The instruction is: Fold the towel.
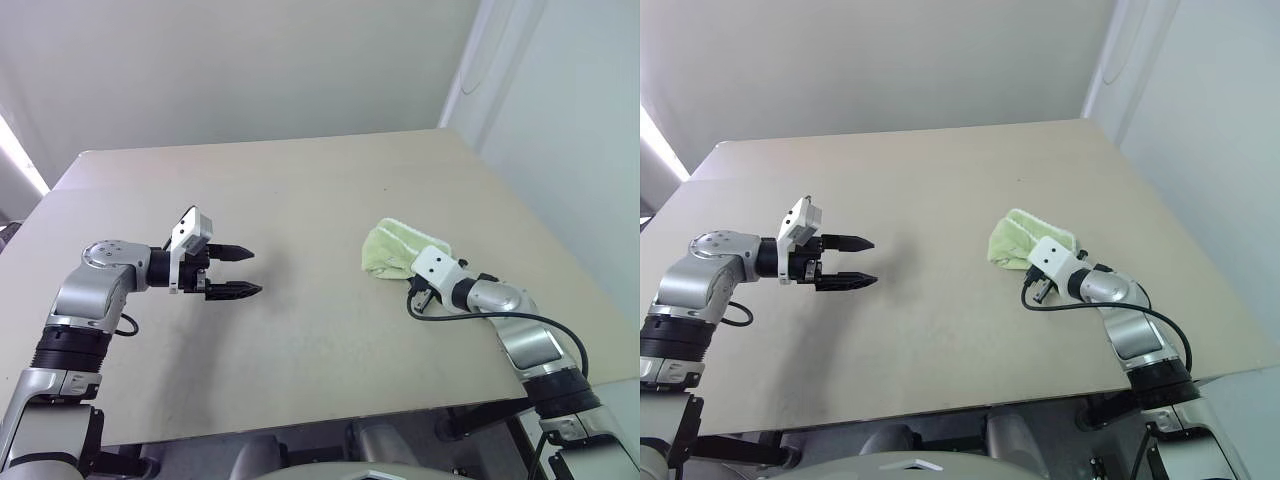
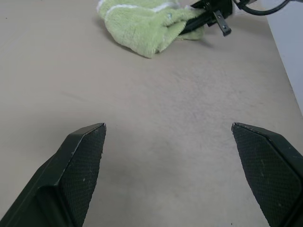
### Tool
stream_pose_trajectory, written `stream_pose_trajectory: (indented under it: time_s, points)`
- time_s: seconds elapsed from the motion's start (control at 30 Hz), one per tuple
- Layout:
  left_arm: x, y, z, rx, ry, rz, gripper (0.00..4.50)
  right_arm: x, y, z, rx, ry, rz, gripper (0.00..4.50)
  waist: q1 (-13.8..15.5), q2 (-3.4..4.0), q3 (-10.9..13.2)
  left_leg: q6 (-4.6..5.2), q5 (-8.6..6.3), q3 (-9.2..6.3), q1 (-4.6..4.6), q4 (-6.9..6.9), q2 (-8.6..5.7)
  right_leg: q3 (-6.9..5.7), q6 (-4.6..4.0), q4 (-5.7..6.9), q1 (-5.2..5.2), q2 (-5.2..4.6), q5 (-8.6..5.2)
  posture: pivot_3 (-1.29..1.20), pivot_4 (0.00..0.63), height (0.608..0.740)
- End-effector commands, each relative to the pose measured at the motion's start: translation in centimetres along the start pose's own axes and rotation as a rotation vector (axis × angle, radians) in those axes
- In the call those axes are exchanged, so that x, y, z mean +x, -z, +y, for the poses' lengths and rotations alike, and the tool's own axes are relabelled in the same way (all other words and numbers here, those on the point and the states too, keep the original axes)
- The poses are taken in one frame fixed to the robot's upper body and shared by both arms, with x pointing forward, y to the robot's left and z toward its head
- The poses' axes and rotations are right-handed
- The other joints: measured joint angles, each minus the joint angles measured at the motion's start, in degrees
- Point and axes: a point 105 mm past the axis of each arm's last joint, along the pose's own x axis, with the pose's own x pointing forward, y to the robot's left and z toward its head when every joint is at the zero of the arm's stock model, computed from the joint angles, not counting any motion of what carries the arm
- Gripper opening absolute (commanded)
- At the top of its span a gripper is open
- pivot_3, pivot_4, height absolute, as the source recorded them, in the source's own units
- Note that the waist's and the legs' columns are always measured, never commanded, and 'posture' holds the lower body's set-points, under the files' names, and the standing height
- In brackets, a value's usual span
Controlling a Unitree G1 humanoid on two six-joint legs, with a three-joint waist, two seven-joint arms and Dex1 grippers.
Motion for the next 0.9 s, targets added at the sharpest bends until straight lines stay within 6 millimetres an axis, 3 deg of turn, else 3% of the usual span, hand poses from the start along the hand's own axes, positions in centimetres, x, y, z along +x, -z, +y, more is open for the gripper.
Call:
stream_pose_trajectory:
  time_s: [0.03, 0.13, 0.17, 0.37, 0.53, 0.6, 0.7, 0.8, 0.9]
  points:
    - [-0.3, -1.2, 0.3, 0.043, -0.013, -0.005, 4.50, -0.1, -1.2, -0.3, -0.014, 0.005, -0.029, 0.03, 0.1, 0.00, 0.0, 0.00, 0.00, 0.00, 0.00, 0.00, 0.00, 0.00, 0.00, 0.00, 0.00, 0.00, 0.00, 0.00, 0.000, 0.712]
    - [-0.1, -1.1, 0.3, 0.045, -0.013, 0.001, 4.50, -0.3, -1.1, -2.2, 0.062, 0.097, -0.012, 0.03, 0.0, 0.00, 0.0, 0.00, 0.00, 0.00, 0.01, 0.00, 0.00, 0.00, 0.00, 0.01, 0.00, 0.00, 0.00, 0.00, 0.000, 0.712]
    - [-0.1, -0.9, 0.3, 0.045, -0.013, 0.004, 4.50, -0.4, -1.4, -2.2, 0.081, 0.083, -0.021, 0.62, 0.0, 0.00, 0.0, 0.00, 0.00, 0.00, 0.01, 0.01, 0.00, 0.00, 0.00, 0.01, 0.00, 0.00, 0.00, 0.00, 0.000, 0.712]
    - [-0.4, -0.6, 0.6, 0.040, -0.017, 0.008, 4.50, -2.1, -2.9, -1.5, 0.093, -0.007, -0.083, 2.71, 0.1, 0.00, 0.0, 0.00, 0.00, -0.01, -0.02, 0.01, 0.00, -0.01, 0.00, -0.01, 0.00, 0.00, 0.00, 0.00, 0.000, 0.712]
    - [-1.1, -0.5, 1.0, 0.035, -0.033, 0.007, 4.50, -4.9, -7.3, -3.9, 0.290, -0.019, -0.306, 4.42, 0.1, -0.01, 0.0, 0.00, 0.00, 0.00, 0.00, 0.03, 0.00, -0.01, 0.01, 0.02, 0.01, -0.01, 0.00, 0.00, 0.000, 0.712]
    - [-1.2, -0.4, 1.2, 0.033, -0.040, 0.009, 4.50, -5.7, -9.4, -6.5, 0.413, 0.046, -0.427, 4.42, -0.1, -0.01, 0.0, 0.00, 0.00, -0.01, 0.03, 0.03, 0.00, -0.01, 0.01, 0.04, 0.01, 0.00, 0.00, 0.00, 0.000, 0.712]
    - [-1.0, -0.2, 1.2, 0.031, -0.040, 0.010, 4.50, -4.8, -10.0, -9.1, 0.561, 0.155, -0.467, 4.42, 0.0, 0.00, 0.0, 0.00, 0.00, -0.02, 0.08, 0.03, 0.02, -0.02, -0.03, 0.07, 0.01, 0.02, 0.03, 0.00, 0.000, 0.712]
    - [-0.7, 0.1, 1.0, 0.033, -0.032, 0.015, 4.50, -1.8, -8.6, -9.4, 0.602, 0.262, -0.378, 4.42, 0.1, -0.07, 0.0, 0.00, 0.00, -0.09, 0.06, 0.00, 0.03, -0.10, -0.05, 0.05, 0.02, 0.02, 0.03, 0.00, 0.000, 0.712]
    - [-0.6, 0.1, 1.0, 0.033, -0.036, 0.015, 4.50, 0.2, -7.9, -8.0, 0.595, 0.257, -0.344, 4.42, 0.1, -0.01, 0.0, 0.00, 0.00, -0.04, -0.12, -0.01, 0.00, -0.07, -0.03, -0.03, -0.04, -0.04, 0.02, 0.00, 0.000, 0.712]
